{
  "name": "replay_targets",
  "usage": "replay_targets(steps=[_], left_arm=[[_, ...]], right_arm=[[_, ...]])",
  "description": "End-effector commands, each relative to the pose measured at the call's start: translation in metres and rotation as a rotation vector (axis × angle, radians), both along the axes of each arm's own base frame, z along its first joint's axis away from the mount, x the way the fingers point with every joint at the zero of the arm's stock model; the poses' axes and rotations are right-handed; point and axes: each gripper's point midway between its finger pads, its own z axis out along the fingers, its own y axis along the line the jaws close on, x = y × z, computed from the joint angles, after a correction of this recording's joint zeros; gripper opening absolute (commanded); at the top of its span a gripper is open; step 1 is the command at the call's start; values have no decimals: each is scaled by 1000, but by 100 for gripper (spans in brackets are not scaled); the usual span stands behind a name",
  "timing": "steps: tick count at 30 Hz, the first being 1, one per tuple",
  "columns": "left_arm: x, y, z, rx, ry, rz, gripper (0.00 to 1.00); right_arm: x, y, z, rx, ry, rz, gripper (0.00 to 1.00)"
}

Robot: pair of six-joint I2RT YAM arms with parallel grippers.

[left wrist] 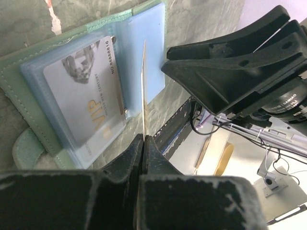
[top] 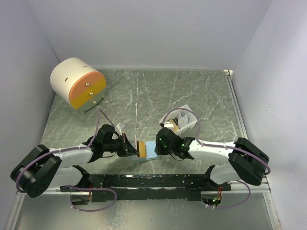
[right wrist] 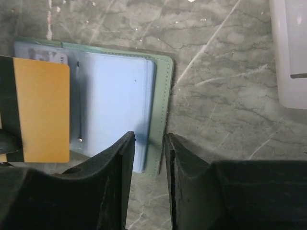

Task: Put the credit cards into the card holder
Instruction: Insert the credit card into the card holder.

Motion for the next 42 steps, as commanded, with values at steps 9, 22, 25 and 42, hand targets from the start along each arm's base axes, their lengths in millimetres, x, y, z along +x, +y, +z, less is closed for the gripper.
replay_targets(steps=[9, 22, 25, 42], left_arm=[[2, -3, -2, -15, -9, -12, 7], [3, -2, -13, 20, 16, -8, 7], [2, 0, -17, 36, 26, -5, 7], [6, -1, -29, 65, 65, 7, 7]], right_arm=[[-2, -6, -16, -37, -2, -36, 26], [-7, -3, -10, -32, -12, -22, 16], [-7, -3, -10, -32, -13, -18, 15], [-10, 0, -8, -24, -13, -8, 12]])
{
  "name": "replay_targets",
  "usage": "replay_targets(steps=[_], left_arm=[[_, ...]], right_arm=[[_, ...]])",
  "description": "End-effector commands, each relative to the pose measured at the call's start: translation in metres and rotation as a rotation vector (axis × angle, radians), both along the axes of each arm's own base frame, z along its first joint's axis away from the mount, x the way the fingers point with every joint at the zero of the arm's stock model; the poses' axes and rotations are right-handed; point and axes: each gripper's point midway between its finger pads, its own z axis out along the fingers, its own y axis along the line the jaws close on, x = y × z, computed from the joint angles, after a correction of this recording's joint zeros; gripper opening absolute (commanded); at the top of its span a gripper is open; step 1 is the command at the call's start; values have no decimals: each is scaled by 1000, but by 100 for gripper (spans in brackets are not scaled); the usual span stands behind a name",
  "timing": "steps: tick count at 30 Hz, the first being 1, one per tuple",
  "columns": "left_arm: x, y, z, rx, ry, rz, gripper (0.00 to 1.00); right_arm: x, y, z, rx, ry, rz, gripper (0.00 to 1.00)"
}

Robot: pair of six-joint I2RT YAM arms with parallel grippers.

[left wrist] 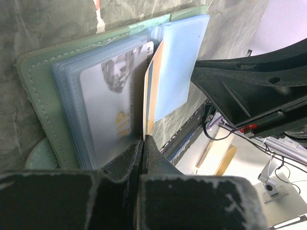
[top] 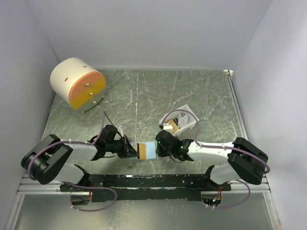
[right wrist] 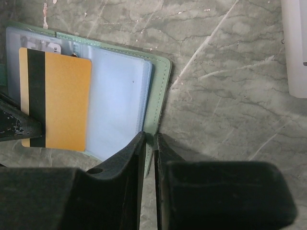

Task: Put the credit cards into the card holder
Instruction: Insert the credit card into the card holder.

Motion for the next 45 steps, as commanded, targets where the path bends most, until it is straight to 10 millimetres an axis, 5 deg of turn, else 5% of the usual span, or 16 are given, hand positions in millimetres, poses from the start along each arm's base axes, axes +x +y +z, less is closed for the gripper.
replay_targets(steps=[1, 15, 24, 31, 45], left_arm=[[8, -2, 0, 12, -10, 11, 7], [7, 0, 5, 8, -19, 18, 7], [5, -2, 5, -14, -9, 17, 7], [4, -3, 5, -22, -6, 9, 7], [7, -5, 4, -28, -23, 4, 7]], right_arm=[[-4, -1, -1, -4, 0, -1, 12], [-1, -3, 7, -10, -15, -14, 11], [11, 9, 31, 51, -59, -44, 24], [15, 15, 18, -5, -41, -28, 34], [9, -4, -6, -121, -2, -50, 24]])
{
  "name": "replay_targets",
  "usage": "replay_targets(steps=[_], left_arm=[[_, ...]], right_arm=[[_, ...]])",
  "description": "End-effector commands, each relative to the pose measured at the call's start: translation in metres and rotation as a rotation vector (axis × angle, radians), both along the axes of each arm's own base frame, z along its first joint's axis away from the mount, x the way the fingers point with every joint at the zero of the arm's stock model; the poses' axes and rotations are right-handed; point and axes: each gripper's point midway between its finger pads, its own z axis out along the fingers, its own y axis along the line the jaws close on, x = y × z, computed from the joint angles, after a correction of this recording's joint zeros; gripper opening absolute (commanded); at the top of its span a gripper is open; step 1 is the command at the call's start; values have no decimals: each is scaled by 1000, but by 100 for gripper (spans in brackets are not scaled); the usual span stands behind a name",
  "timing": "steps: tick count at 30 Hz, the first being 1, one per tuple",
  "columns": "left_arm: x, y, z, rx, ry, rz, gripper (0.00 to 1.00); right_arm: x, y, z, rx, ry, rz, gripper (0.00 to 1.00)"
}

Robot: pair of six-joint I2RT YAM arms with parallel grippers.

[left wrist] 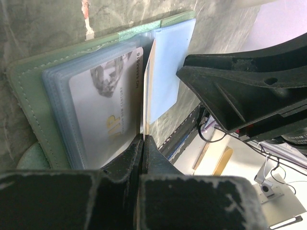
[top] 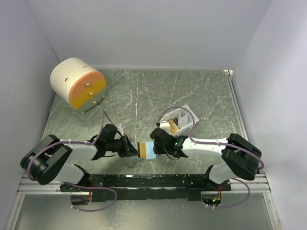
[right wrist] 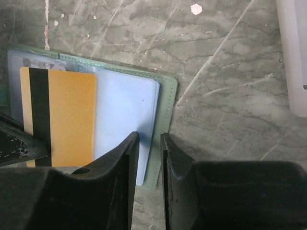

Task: Put the credit cards into the card holder
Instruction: Insert the credit card into the card holder.

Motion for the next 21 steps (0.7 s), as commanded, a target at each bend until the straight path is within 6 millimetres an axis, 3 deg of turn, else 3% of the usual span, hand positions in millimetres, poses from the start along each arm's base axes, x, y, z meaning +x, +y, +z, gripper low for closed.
replay_targets(steps=[1, 9, 17, 21], left_arm=[[3, -2, -4, -10, -17, -11, 7], [7, -1, -13, 25, -24, -11, 7], [6, -4, -10, -13, -25, -2, 7], [7, -5, -9, -8, -26, -11, 16]], right_arm=[[-3, -11, -9, -55, 7, -14, 23], [-5, -10, -9, -48, 9, -11, 21], [-7, -4, -7, -13, 19, -7, 20], [-8, 2, -2, 27, 25, -3, 20]])
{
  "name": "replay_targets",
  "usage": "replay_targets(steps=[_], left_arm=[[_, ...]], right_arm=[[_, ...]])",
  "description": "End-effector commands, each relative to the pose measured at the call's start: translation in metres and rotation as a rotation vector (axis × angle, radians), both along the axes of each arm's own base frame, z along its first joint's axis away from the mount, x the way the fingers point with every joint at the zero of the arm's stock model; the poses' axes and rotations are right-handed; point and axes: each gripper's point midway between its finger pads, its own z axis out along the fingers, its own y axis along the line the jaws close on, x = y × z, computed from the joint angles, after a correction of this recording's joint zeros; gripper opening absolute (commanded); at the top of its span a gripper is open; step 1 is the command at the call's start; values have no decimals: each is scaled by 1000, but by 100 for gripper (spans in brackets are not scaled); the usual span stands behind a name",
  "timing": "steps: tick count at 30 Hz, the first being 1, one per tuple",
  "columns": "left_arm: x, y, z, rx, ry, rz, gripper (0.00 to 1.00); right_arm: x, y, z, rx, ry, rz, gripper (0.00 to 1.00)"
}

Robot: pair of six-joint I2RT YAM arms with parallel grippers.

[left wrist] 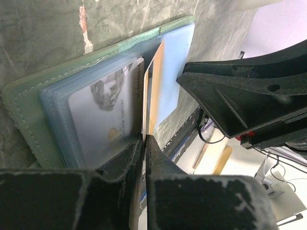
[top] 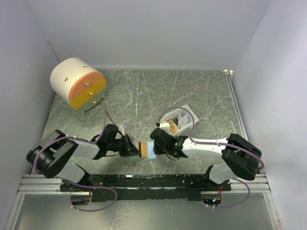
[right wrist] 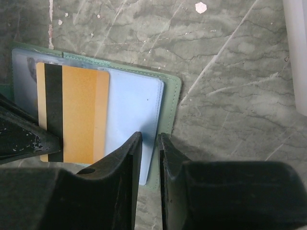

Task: Put the credit cards into the card holder
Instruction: Insert the credit card into the card holder.

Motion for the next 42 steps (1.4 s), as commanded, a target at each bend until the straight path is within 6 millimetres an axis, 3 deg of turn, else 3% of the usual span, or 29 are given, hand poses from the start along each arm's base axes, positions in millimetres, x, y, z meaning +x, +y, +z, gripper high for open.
replay_targets(steps=[1, 8, 13, 22, 31, 42], left_arm=[[3, 1, -2, 18, -19, -1, 20], [7, 11, 6, 86, -66, 28, 45], [14, 19, 7, 150, -86, 54, 51], [19, 20, 12, 182, -105, 60, 52], [11, 16, 7, 142, -71, 54, 36], [9, 3, 6, 138, -84, 32, 32]], right_arm=[[-7, 1, -1, 26, 20, -3, 20], [-5, -4, 14, 40, -16, -5, 21], [-4, -7, 22, 56, -35, -14, 21], [3, -14, 25, 33, -65, -32, 21], [3, -13, 25, 42, -67, -29, 20], [1, -8, 23, 52, -54, -17, 20]])
